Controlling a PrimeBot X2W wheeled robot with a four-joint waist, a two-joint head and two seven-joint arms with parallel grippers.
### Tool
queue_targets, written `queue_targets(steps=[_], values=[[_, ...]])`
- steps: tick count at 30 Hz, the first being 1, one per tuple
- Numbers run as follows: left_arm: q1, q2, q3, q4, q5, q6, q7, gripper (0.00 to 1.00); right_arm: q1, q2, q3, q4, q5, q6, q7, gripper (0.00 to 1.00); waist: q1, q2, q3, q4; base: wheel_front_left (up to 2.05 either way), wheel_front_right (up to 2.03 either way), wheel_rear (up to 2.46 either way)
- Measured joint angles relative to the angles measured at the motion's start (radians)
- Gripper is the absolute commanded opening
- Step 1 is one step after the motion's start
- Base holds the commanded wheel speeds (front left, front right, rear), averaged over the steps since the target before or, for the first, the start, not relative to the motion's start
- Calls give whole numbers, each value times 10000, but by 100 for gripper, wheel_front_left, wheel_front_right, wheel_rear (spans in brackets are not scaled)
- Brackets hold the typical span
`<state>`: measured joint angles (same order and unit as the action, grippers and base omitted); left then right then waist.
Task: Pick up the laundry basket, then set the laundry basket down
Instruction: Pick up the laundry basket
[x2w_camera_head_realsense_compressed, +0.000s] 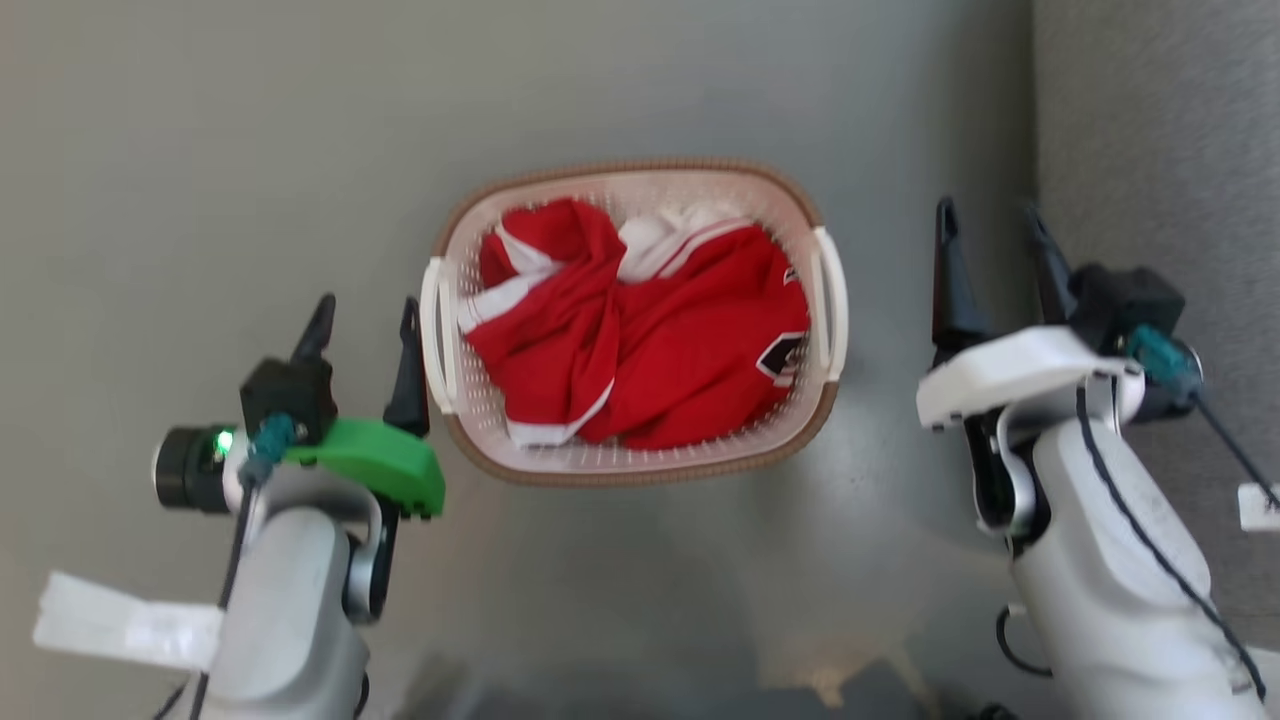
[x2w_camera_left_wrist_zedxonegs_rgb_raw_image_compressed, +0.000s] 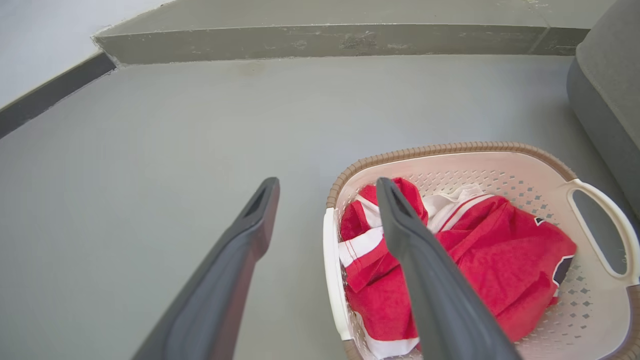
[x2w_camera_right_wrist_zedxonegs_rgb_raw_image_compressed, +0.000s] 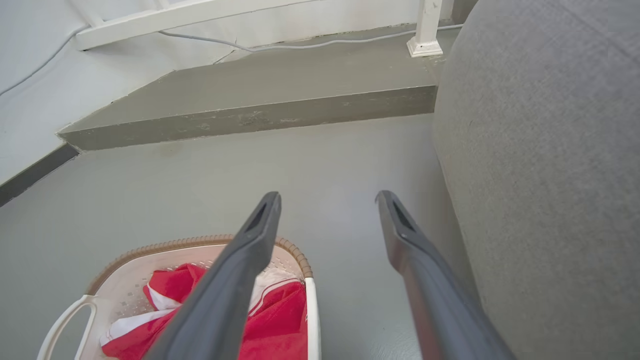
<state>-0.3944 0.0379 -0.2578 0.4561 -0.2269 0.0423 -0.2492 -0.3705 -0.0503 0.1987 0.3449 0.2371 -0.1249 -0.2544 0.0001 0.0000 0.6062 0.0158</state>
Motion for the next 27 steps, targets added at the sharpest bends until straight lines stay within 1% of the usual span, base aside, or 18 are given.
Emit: queue_targets(steps=[3, 9, 11, 16, 21, 27], values=[[-475, -19, -19, 391, -92, -86, 36, 100, -448, -19, 44, 382, 299, 0, -2, 100, 0, 0, 425, 51, 0, 0, 0], [-1382, -82, -100, 945, -282, -205, 107, 100, -1272, -88, 199, 878, 297, 0, -2, 100, 0, 0, 1277, 159, 0, 0, 0], [-1696, -96, -171, 1103, -520, -219, 105, 100, -1573, -90, 259, 1009, 297, 2, -2, 100, 0, 0, 1562, 193, 0, 0, 0], [-2354, -134, -437, 1409, -708, -291, 96, 100, -2178, -111, 359, 1302, 297, 13, -2, 100, 0, 0, 2275, 270, 0, 0, 0], [-2870, -146, -690, 1814, -813, -307, 61, 100, -2572, -117, 403, 1565, 311, 19, -2, 100, 0, 0, 2930, 339, 0, 0, 0], [-3104, -150, -961, 2282, -1143, -334, 8, 100, -2633, -128, 568, 1958, 454, 102, -2, 100, 0, 0, 3456, 416, 0, 0, 0]])
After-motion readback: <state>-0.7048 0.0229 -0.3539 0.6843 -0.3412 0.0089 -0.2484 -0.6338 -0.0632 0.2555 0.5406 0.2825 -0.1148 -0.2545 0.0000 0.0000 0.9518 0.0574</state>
